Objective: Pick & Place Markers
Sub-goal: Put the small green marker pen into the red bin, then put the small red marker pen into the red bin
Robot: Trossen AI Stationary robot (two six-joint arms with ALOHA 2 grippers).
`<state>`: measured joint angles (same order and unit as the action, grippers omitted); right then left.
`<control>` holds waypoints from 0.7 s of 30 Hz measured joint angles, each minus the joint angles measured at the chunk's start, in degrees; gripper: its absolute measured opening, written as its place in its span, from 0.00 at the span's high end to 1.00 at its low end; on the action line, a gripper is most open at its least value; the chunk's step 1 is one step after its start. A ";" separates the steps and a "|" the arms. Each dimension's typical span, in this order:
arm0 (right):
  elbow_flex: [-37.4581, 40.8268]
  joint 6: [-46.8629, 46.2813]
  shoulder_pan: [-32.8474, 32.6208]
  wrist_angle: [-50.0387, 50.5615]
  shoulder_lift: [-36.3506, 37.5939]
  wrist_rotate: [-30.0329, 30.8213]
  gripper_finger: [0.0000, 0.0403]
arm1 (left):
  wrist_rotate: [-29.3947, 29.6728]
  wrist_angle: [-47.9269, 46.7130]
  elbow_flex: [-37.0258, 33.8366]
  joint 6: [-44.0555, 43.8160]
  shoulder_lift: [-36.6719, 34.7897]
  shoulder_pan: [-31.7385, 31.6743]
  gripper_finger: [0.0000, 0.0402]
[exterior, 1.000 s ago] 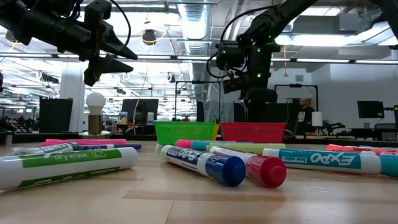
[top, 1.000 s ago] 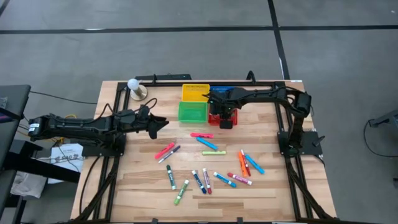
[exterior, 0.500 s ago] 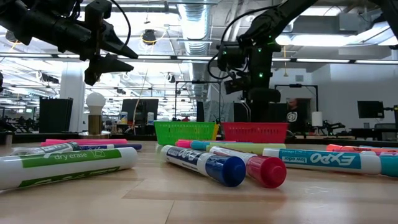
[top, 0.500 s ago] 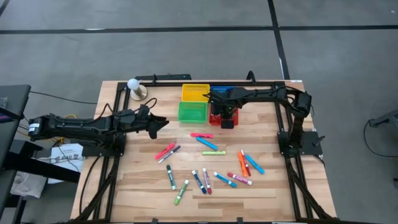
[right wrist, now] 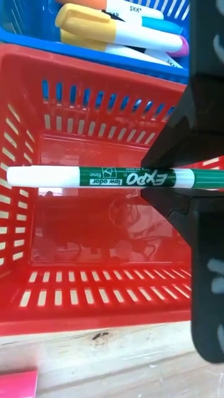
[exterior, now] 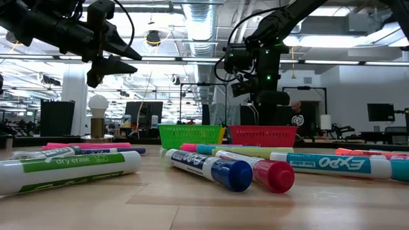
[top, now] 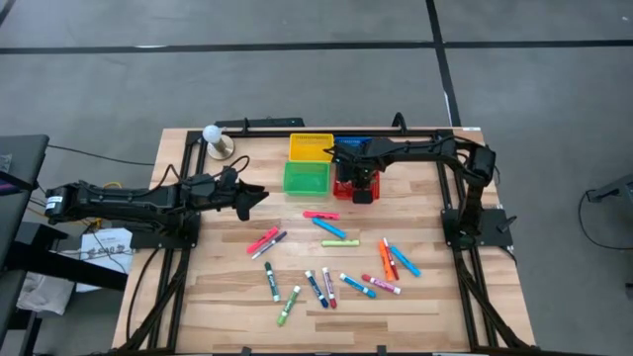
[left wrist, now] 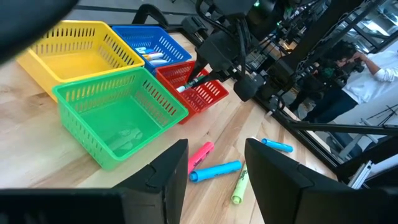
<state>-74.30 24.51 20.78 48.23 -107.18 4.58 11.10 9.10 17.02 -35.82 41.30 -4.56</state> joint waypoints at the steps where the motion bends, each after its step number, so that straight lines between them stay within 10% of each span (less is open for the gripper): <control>1: 0.00 0.00 0.00 0.00 0.00 -0.02 0.88 | 0.00 0.00 0.00 0.01 0.00 0.00 0.61; 21: -0.02 1.30 0.00 0.14 0.02 -0.07 0.73 | -0.01 0.32 0.00 -0.01 0.00 0.00 0.61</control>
<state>-74.32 25.81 20.78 48.36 -107.15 4.51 11.09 9.43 17.02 -35.83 41.30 -4.56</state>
